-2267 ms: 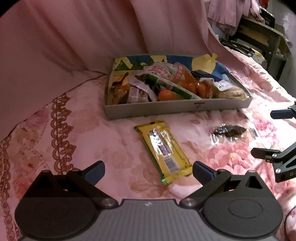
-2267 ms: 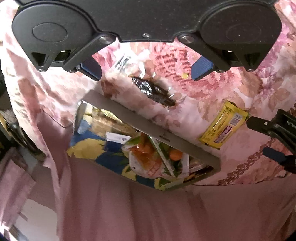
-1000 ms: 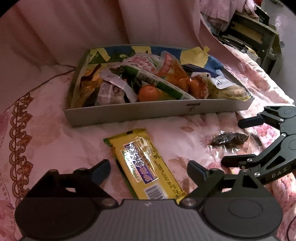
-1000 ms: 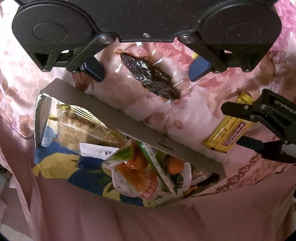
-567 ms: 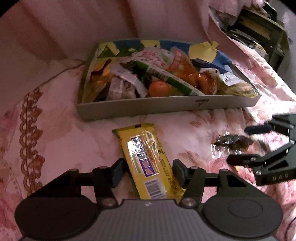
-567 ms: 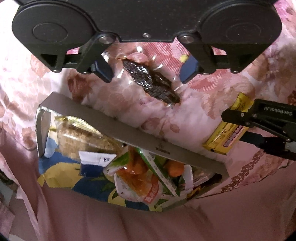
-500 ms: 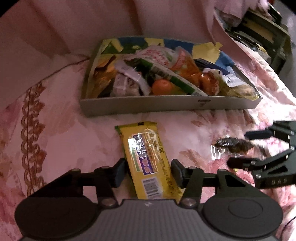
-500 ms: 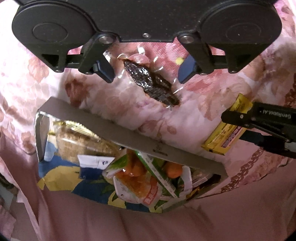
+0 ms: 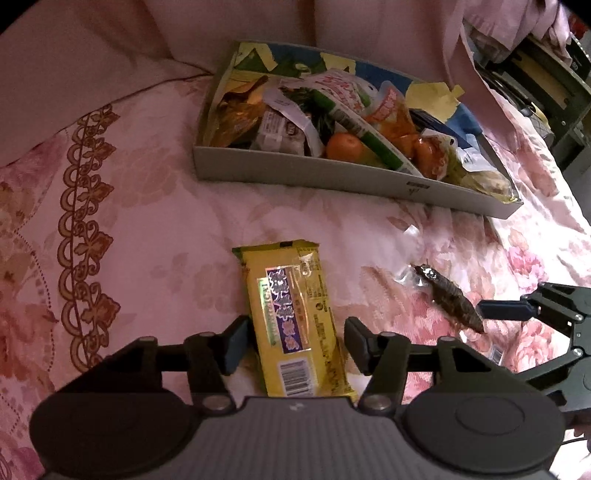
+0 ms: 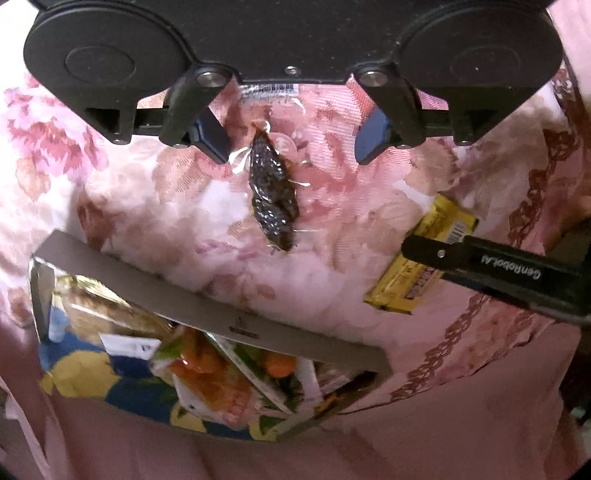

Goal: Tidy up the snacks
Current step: 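Grasp the yellow bar with the left tool while the right tool grasps the dark candy, then carry the yellow bar and dark candy into the grey tray and open both tools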

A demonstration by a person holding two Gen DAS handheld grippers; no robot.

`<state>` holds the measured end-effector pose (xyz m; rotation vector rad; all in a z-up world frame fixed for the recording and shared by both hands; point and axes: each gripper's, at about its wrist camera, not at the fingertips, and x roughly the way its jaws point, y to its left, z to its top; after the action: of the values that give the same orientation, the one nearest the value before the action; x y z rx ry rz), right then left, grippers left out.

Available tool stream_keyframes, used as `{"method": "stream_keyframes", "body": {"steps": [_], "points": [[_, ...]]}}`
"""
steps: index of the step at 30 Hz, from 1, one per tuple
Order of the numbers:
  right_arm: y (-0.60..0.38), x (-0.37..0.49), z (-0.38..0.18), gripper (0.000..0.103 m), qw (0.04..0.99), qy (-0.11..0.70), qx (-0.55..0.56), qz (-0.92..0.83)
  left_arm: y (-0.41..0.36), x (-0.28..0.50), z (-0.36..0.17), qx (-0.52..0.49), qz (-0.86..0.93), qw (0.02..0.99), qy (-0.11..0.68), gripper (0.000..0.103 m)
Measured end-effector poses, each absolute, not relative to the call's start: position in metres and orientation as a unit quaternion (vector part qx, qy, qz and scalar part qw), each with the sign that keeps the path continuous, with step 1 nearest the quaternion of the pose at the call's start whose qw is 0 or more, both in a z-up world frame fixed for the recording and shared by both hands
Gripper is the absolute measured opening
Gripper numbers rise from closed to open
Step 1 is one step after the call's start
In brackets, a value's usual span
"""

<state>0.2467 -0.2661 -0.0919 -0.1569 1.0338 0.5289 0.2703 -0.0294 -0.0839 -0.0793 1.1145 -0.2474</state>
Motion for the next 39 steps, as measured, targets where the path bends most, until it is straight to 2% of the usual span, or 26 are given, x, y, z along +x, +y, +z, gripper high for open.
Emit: {"method": "stream_keyframes", "body": {"steps": [6,12,15,18,19,21,32,39], "points": [[-0.265,0.253,-0.093,0.079,0.851,0.459,-0.093,0.237,-0.038,0.272,-0.086,-0.011,-0.116,0.845,0.522,0.069],[-0.253,0.251,-0.103,0.084,0.845,0.456,-0.125,0.250,-0.049,0.269,-0.089,0.035,-0.117,0.847,0.517,0.068],[-0.249,0.250,-0.102,0.078,0.846,0.452,-0.125,0.254,-0.050,0.268,-0.089,0.041,-0.116,0.847,0.516,0.064],[-0.246,0.248,-0.101,0.065,0.848,0.447,-0.123,0.256,-0.049,0.268,-0.088,0.041,-0.114,0.848,0.517,0.058],[-0.245,0.247,-0.100,0.058,0.849,0.447,-0.121,0.256,-0.049,0.268,-0.088,0.038,-0.114,0.847,0.517,0.058],[-0.245,0.247,-0.098,0.052,0.849,0.447,-0.118,0.256,-0.048,0.268,-0.087,0.034,-0.114,0.847,0.518,0.057],[-0.234,0.237,-0.095,0.049,0.853,0.434,-0.162,0.241,-0.052,0.260,-0.086,0.046,-0.119,0.849,0.513,0.057],[-0.217,0.222,-0.092,0.048,0.866,0.352,-0.271,0.230,-0.047,0.261,-0.080,0.030,-0.107,0.859,0.499,0.057]]}}
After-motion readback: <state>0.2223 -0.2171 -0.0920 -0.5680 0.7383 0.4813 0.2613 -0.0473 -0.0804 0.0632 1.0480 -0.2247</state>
